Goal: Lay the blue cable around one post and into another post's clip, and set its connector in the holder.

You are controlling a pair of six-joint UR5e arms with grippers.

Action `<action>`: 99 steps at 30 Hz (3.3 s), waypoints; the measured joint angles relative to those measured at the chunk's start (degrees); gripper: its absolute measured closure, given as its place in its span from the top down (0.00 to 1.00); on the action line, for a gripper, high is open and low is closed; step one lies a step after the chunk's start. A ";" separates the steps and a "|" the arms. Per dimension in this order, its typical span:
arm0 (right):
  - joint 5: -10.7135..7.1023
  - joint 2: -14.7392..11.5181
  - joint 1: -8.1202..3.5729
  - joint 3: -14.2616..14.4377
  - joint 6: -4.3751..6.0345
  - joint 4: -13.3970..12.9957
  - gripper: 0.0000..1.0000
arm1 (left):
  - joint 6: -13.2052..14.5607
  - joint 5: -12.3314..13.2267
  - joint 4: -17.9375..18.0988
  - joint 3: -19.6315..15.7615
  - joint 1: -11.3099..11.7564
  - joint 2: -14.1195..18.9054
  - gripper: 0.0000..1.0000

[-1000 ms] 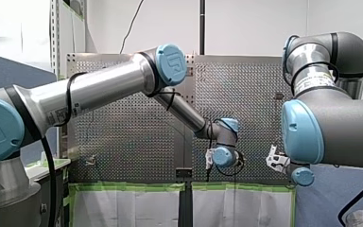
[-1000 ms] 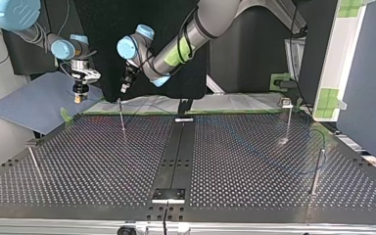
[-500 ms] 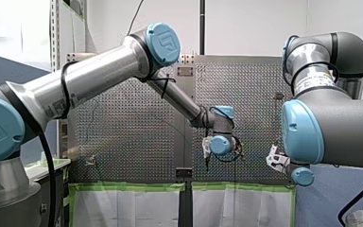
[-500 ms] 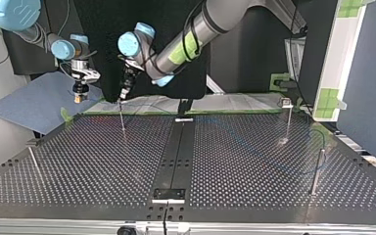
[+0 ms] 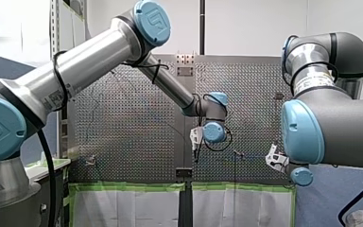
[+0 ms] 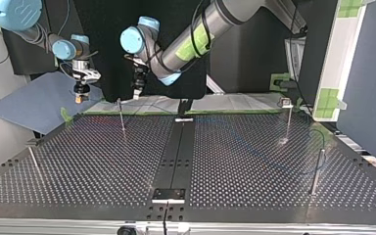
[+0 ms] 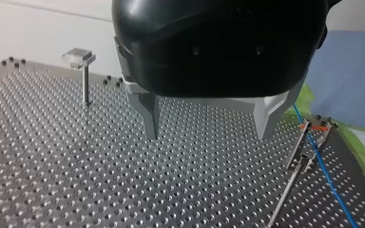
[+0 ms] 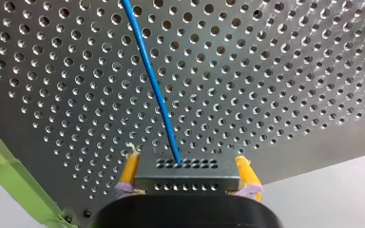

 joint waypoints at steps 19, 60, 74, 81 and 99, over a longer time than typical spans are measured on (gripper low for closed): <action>-0.21 0.06 0.24 -0.01 0.84 -0.27 0.00 | -1.85 -0.20 -0.02 -8.65 0.62 8.65 0.99; 0.02 0.07 0.31 -0.40 0.34 0.24 0.00 | -1.28 4.28 10.19 -29.02 3.20 29.04 0.99; -0.01 0.08 0.69 -0.42 0.32 0.16 0.00 | -1.13 4.09 17.94 -36.80 6.39 36.80 0.99; -0.02 0.08 0.84 -0.39 0.00 0.24 0.00 | -1.48 4.88 21.61 -40.47 7.45 39.13 0.99; -0.05 0.08 1.03 -0.53 -0.10 0.28 0.00 | -1.48 4.59 30.86 -49.73 8.21 34.96 0.99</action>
